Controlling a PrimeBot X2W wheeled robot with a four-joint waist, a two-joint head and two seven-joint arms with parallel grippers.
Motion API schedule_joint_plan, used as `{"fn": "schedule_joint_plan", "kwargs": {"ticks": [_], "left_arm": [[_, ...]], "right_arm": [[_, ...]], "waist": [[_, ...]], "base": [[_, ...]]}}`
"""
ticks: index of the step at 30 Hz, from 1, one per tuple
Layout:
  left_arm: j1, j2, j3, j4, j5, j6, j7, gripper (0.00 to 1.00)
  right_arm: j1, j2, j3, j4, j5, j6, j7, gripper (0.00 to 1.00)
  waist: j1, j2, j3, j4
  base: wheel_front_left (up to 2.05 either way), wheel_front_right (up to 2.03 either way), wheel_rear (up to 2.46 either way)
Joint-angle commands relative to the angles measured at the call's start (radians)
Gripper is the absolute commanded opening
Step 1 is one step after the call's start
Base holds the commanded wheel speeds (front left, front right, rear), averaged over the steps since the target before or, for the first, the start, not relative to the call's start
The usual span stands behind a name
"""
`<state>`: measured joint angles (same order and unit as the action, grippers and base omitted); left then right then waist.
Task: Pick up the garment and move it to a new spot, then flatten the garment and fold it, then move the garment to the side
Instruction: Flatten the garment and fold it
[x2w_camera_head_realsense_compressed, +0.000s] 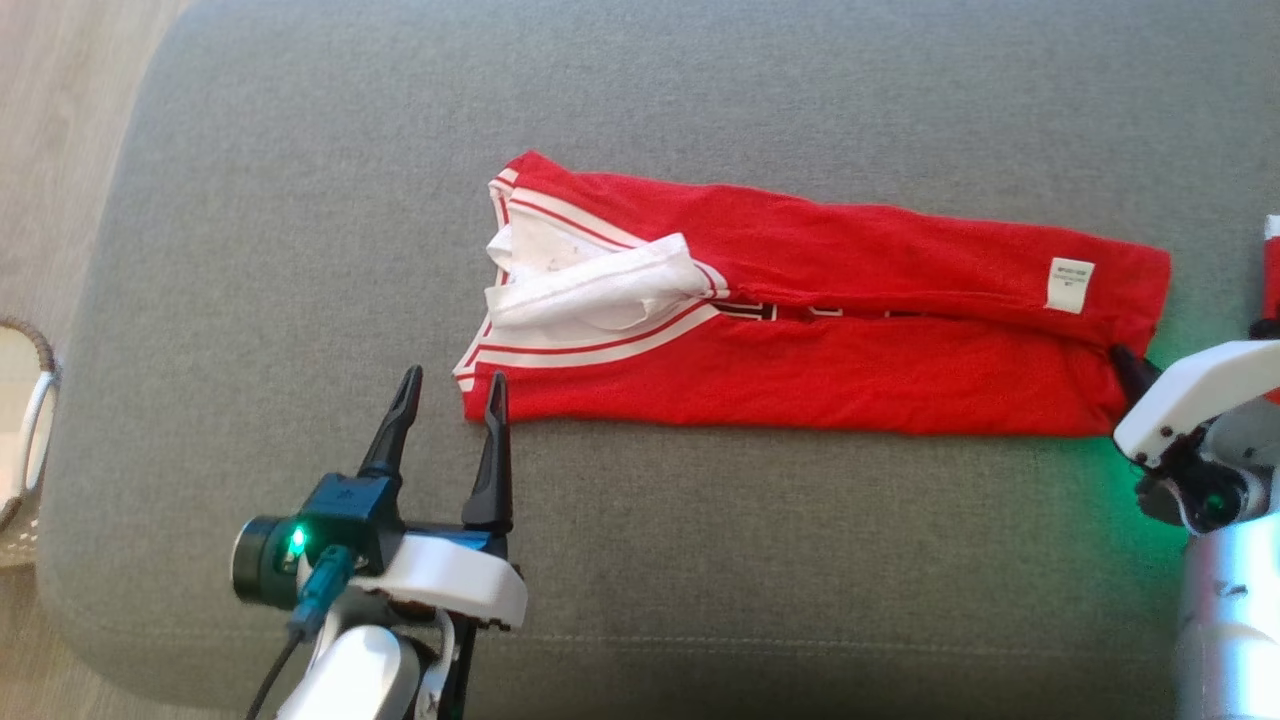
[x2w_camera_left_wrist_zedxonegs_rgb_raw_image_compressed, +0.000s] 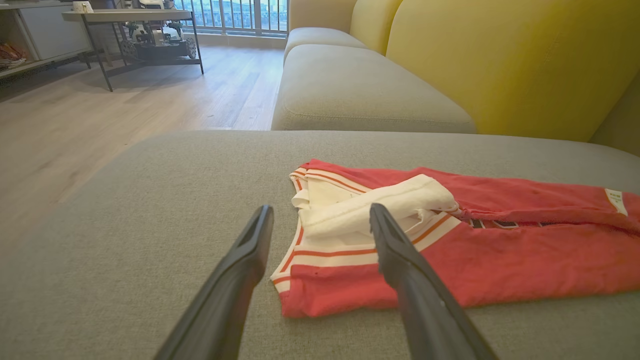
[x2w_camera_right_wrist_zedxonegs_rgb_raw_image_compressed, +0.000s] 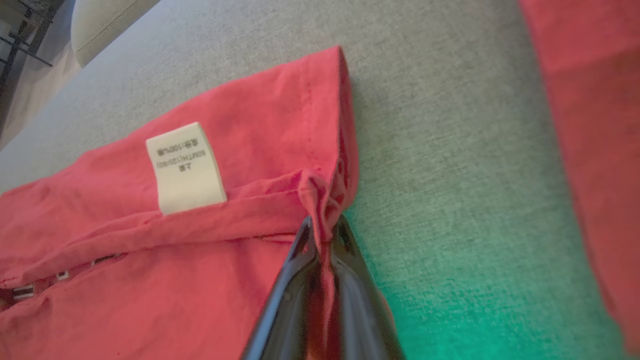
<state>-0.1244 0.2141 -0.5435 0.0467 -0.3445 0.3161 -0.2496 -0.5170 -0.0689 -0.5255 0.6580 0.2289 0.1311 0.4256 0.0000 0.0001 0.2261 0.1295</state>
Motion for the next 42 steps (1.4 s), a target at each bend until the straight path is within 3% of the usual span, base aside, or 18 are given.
{"fn": "schedule_joint_plan", "kwargs": {"ticks": [1,9,17,26,34,42], "left_arm": [[-0.007,0.002,0.044,-0.023,0.011,-0.006,-0.012,1.00],[0.015,-0.006,0.065,-0.022,0.028,-0.021,-0.012,1.00],[0.023,-0.008,0.074,-0.017,0.038,-0.033,-0.012,1.00],[0.017,-0.016,0.060,0.015,0.030,-0.054,-0.012,1.00],[0.007,-0.032,0.039,0.040,0.021,-0.067,-0.008,1.00],[-0.001,-0.051,0.022,0.059,0.015,-0.081,-0.009,1.00]], "right_arm": [[0.025,0.009,0.042,-0.027,0.009,0.000,0.003,0.00],[0.043,-0.065,0.097,-0.194,0.026,0.000,-0.006,0.00],[0.058,-0.131,0.118,-0.426,0.041,0.000,0.104,0.00],[0.025,-0.096,0.220,-0.595,0.080,0.000,0.236,0.00],[-0.035,-0.036,0.361,-0.629,0.114,0.000,0.280,0.00],[-0.114,0.006,0.475,-0.509,0.133,0.000,0.253,0.00]], "waist": [[0.0000,-0.0001,-0.008,-0.009],[0.0000,-0.0001,-0.036,-0.055],[0.0000,-0.0001,-0.046,-0.096],[0.0000,-0.0001,-0.053,-0.088],[0.0000,-0.0001,-0.063,-0.021],[0.0000,-0.0001,-0.057,0.074]], "base": [[0.00,0.00,0.00],[0.00,0.00,0.00],[0.00,0.00,0.00],[0.00,0.00,0.00],[0.00,0.00,0.00],[0.00,0.00,0.00]]}}
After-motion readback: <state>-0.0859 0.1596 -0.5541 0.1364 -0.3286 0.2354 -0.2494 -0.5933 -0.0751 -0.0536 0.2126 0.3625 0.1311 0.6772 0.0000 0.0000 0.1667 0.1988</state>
